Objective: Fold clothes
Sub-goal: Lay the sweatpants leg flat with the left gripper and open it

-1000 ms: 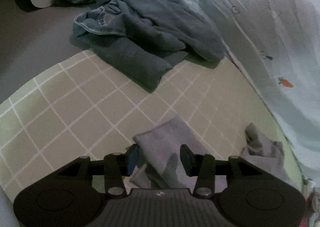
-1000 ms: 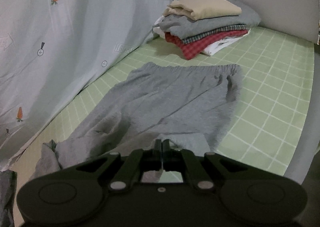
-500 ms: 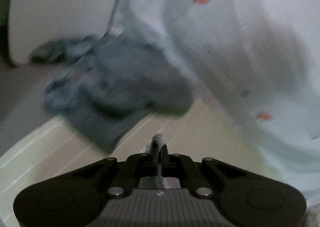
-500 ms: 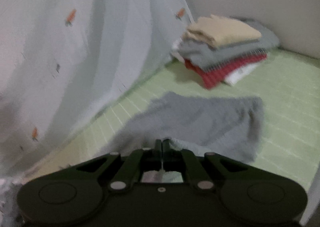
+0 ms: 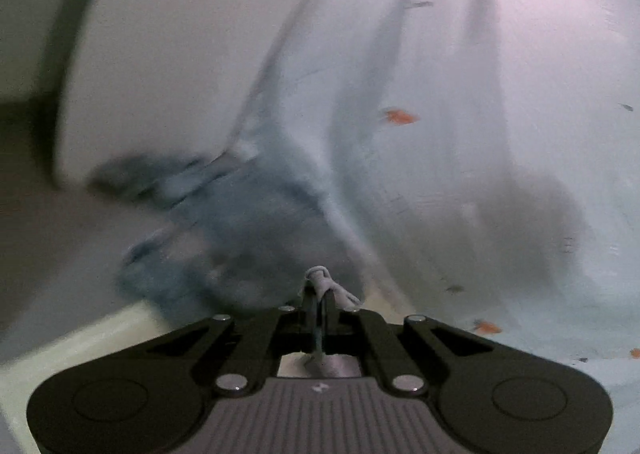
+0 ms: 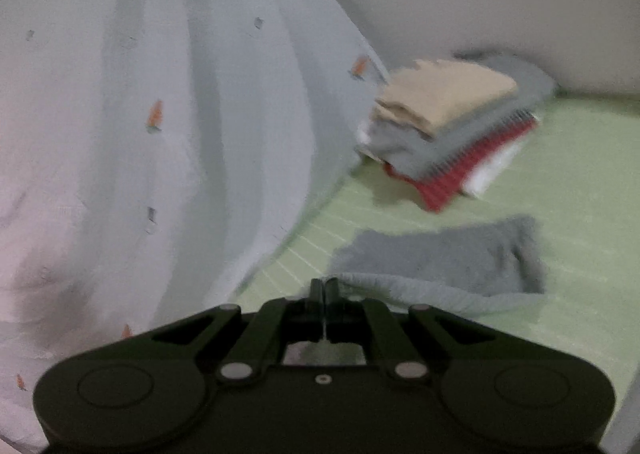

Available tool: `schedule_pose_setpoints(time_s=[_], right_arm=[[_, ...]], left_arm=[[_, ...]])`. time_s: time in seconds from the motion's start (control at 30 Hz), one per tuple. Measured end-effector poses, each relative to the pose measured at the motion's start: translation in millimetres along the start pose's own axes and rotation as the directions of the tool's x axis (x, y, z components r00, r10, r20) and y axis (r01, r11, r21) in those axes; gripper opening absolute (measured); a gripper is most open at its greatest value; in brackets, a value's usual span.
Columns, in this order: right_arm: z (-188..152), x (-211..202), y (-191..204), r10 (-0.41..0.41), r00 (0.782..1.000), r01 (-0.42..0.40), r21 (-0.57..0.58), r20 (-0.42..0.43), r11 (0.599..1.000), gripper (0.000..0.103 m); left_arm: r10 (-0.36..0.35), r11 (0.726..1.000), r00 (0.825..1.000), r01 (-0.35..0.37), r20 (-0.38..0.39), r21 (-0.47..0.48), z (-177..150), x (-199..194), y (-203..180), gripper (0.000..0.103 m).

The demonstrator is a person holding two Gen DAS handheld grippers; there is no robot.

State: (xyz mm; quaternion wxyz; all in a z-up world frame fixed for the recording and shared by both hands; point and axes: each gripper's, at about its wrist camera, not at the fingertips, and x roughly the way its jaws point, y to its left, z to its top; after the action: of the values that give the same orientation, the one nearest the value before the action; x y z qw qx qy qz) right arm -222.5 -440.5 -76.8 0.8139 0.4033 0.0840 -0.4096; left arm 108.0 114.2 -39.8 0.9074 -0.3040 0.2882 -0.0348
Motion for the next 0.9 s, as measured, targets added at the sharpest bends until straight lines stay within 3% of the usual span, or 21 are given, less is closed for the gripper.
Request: schedule_pose_setpoints(time_s=[0.1,0.2,0.33,0.47,0.53,0.6,0.63,0.77,0.9], right_arm=[[-18.7,1.0,-18.3,-0.077,0.995,0.077,-0.019,-0.055,0.997,0.001],[-41.0,8.4,-32.9,-0.158,0.978,0.150,-0.062,-0.139,0.987,0.001],[-61.9,18.6,-43.6,-0.246,0.941,0.230,-0.095,-0.234,0.969,0.001],[-70.7,24.3,-46.3,-0.303,0.914,0.273,-0.143,-0.271,0.951,0.004],[-69.4,24.4,-46.3,-0.316,0.909,0.281,-0.161,-0.272,0.946,0.014],[-67.6,24.1,-45.2,-0.326,0.907,0.286,-0.179,-0.266,0.941,0.024],[-66.0,23.4,-43.2,-0.331,0.908,0.290,-0.185,-0.257,0.939,0.032],[-65.8,23.4,-37.9,-0.330,0.915,0.280,-0.221,-0.232,0.934,0.049],[-73.4,29.4,-27.6,-0.332,0.913,0.268,-0.266,-0.237,0.926,0.078]], left_arm=[[0.120,0.991,0.990,-0.123,-0.072,-0.043,-23.4,1.0,47.8,0.000],[0.260,0.964,0.952,-0.265,-0.162,-0.013,-53.0,11.6,86.3,0.000],[0.363,0.930,0.907,-0.365,-0.214,0.030,-77.9,17.4,114.3,0.000],[0.384,0.923,0.894,-0.377,-0.230,0.076,-80.5,15.8,114.7,0.002],[0.389,0.921,0.896,-0.381,-0.214,0.081,-78.8,10.0,113.3,0.005],[0.378,0.926,0.905,-0.366,-0.196,0.095,-76.0,4.8,110.0,0.012],[0.363,0.931,0.913,-0.348,-0.186,0.109,-74.0,2.7,107.1,0.023],[0.300,0.940,0.935,-0.255,-0.190,0.228,-69.9,12.3,87.3,0.055],[0.261,0.918,0.933,-0.161,-0.246,0.362,-79.8,46.3,62.9,0.062]])
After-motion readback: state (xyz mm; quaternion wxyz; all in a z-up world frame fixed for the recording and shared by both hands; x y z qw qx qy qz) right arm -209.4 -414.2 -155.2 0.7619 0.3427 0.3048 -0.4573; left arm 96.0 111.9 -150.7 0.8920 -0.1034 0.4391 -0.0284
